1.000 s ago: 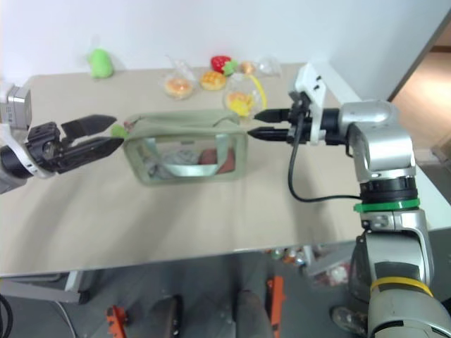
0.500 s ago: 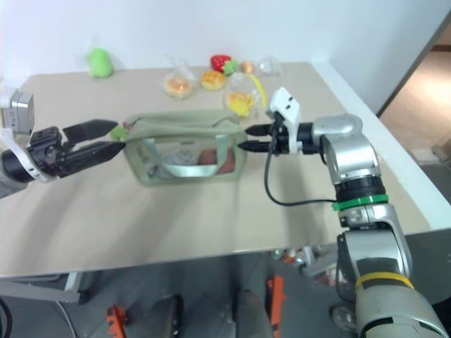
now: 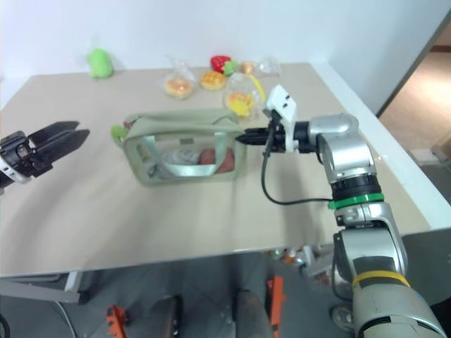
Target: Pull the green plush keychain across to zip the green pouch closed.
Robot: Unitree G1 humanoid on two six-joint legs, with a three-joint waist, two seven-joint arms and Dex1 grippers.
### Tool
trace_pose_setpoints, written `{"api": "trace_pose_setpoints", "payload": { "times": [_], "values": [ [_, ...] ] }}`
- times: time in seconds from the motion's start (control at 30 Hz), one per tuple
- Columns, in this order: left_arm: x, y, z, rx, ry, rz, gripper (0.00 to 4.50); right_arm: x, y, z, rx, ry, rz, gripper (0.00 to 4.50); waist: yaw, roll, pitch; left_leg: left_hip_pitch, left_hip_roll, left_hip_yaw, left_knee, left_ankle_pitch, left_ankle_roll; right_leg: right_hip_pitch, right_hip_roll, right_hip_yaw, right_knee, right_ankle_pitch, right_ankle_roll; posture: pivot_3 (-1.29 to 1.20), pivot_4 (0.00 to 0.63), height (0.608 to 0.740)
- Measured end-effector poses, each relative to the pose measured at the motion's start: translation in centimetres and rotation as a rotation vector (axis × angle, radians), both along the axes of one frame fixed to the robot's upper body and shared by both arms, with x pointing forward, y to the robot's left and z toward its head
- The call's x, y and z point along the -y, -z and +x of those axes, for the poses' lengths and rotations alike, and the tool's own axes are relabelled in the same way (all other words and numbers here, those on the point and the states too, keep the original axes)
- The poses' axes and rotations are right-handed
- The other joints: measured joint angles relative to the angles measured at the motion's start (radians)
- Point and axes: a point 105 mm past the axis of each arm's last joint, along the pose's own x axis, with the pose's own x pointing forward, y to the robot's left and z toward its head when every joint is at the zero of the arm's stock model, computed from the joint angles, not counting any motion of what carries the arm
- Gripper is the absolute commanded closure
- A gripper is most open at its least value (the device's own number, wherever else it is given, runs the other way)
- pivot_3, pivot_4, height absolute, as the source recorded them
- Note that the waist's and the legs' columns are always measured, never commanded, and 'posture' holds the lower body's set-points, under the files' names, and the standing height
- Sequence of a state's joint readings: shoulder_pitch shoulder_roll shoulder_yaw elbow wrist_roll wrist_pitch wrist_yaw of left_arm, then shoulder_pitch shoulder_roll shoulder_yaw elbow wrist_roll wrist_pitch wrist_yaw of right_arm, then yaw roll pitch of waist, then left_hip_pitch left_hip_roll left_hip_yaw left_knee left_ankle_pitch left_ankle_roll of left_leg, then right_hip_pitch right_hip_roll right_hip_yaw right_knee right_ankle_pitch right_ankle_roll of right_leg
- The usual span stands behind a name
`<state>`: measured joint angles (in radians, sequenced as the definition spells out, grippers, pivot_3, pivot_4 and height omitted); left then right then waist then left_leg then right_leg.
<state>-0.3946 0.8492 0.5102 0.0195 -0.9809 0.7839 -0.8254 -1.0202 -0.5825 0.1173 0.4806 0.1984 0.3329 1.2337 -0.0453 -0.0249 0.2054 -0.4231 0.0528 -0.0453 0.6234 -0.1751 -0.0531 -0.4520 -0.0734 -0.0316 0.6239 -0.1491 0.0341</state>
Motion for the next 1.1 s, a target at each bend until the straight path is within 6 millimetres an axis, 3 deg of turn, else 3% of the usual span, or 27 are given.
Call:
{"api": "trace_pose_setpoints", "payload": {
  "times": [0.1, 0.27, 0.47, 0.83, 1.1],
  "values": [
    [-1.0, 1.1, 1.5, -0.053, -0.073, -0.018, 0.0, 0.1, 0.2, -0.7, -0.002, -0.019, 0.003, 4.45, 0.0, 0.0, 0.0, 0.0, 0.0, 0.0, 0.0, 0.0, 0.0, 0.0, 0.0, 0.0, 0.0, 0.001, 0.001, 0.0, 0.15, 0.74],
    [-0.1, 3.0, 3.8, -0.116, -0.106, 0.013, 0.0, -0.1, 0.5, -1.2, -0.007, -0.029, 0.009, 4.45, -0.001, 0.0, 0.0, 0.001, 0.0, 0.0, 0.0, 0.0, 0.0, 0.0, 0.0, 0.0, 0.002, 0.002, 0.003, 0.0, 0.15, 0.74],
    [0.3, 6.0, 5.3, -0.206, -0.128, 0.064, 0.0, -0.1, 0.5, -1.4, -0.005, -0.015, 0.018, 4.45, -0.001, 0.0, 0.0, 0.001, 0.001, 0.0, 0.0, 0.0, 0.0, -0.001, 0.001, 0.0, 0.004, 0.002, 0.003, 0.0, 0.15, 0.74],
    [1.0, 7.0, 8.3, -0.219, -0.173, 0.066, 0.0, 0.0, 0.7, -1.7, -0.008, -0.004, 0.041, 4.45, 0.0, -0.001, 0.0, 0.001, 0.0, 0.0, 0.001, 0.0, 0.0, 0.0, 0.001, 0.0, 0.005, 0.002, 0.003, 0.0, 0.15, 0.74],
    [1.9, 7.7, 8.8, -0.231, -0.143, 0.065, 0.0, 0.1, 0.9, -1.9, -0.008, 0.006, 0.053, 4.45, 0.001, -0.001, 0.0, 0.001, 0.0, 0.0, 0.001, 0.0, 0.0, 0.0, 0.001, 0.0, 0.005, 0.002, 0.003, 0.0, 0.15, 0.74]
  ]
}}
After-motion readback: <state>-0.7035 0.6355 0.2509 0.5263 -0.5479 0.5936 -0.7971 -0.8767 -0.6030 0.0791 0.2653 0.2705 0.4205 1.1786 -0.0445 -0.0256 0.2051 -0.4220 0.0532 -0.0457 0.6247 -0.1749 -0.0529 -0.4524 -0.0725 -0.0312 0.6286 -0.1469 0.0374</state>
